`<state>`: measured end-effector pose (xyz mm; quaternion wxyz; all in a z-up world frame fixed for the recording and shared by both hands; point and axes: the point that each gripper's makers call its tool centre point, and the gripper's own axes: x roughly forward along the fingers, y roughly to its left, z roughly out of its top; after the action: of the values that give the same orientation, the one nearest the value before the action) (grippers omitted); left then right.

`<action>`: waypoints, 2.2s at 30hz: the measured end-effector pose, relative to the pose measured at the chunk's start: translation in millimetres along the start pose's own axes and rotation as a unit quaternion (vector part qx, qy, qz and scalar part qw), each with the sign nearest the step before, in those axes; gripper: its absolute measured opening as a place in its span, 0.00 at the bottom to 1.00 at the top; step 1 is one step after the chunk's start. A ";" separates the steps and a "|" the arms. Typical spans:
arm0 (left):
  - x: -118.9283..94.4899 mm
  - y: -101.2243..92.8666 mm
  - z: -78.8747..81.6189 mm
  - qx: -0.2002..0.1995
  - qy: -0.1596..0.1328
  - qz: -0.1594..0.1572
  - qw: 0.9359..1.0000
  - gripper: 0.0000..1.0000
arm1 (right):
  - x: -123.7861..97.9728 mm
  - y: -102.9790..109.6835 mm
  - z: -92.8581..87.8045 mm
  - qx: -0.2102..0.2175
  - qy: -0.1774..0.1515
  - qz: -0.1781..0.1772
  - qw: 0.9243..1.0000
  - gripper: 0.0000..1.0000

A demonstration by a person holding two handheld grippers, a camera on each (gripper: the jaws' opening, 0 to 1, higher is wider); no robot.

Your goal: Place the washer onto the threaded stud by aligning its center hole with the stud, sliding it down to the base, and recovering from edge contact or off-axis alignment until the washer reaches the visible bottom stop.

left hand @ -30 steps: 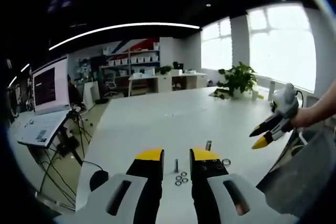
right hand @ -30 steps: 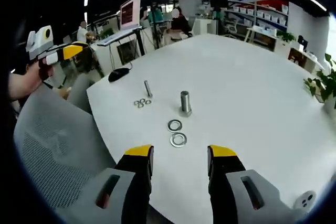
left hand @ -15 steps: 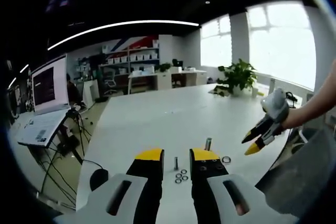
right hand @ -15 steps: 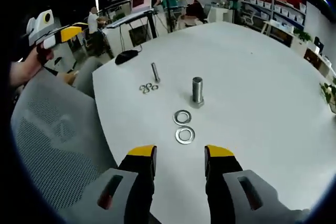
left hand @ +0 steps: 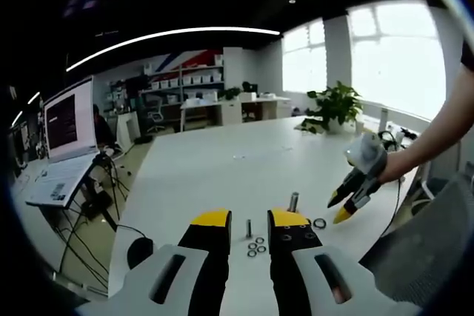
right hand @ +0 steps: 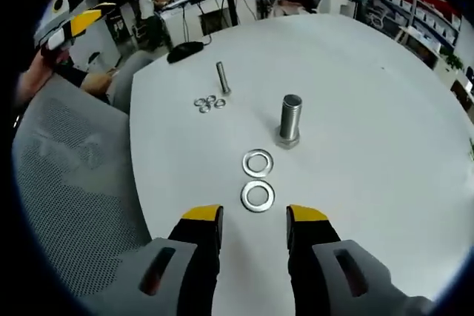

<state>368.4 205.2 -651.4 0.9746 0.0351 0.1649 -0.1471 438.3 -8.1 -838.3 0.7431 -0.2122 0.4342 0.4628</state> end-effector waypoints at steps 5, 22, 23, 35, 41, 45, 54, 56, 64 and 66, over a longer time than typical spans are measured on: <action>-0.3 1.6 -0.1 -0.002 0.000 0.002 1.000 0.17 | 8.1 -4.3 -3.4 -0.012 0.021 0.004 1.000 0.35; 0.0 -0.7 -1.1 0.001 0.003 -0.001 1.000 0.17 | 26.7 3.4 -6.0 -0.076 0.076 0.040 0.993 0.33; 0.0 -0.5 -1.2 0.001 0.003 -0.001 1.000 0.17 | 27.9 3.6 -5.6 -0.081 0.078 0.042 0.993 0.33; 0.5 -1.2 -3.2 0.003 0.008 -0.002 1.000 0.17 | 29.3 1.1 -5.9 -0.170 0.132 0.045 0.976 0.29; 1.4 -2.4 -5.2 0.005 0.013 -0.004 1.000 0.17 | 31.4 1.4 -5.1 -0.191 0.162 0.035 0.968 0.26; 2.0 -2.7 -6.0 0.007 0.016 -0.004 1.000 0.17 | 33.0 0.5 -5.5 -0.200 0.184 0.034 0.962 0.26; 2.0 -2.8 -7.7 0.009 0.019 -0.004 1.000 0.16 | 34.9 0.4 -1.6 -0.199 0.196 0.032 0.960 0.26; 2.6 -3.3 -8.2 0.008 0.021 -0.006 1.000 0.16 | 35.4 0.7 -1.5 -0.198 0.199 0.030 0.959 0.26; 3.7 -3.7 -11.0 0.012 0.029 -0.007 0.999 0.16 | 37.6 1.7 -1.3 -0.221 0.225 0.031 0.948 0.25; 3.8 -3.6 -11.1 0.012 0.029 -0.007 0.999 0.16 | 37.9 2.5 -1.5 -0.226 0.230 0.030 0.946 0.25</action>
<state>367.3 202.1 -663.1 0.9679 0.0501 0.1916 -0.1548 442.8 11.0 -870.8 0.5414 -0.4620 0.4835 0.5095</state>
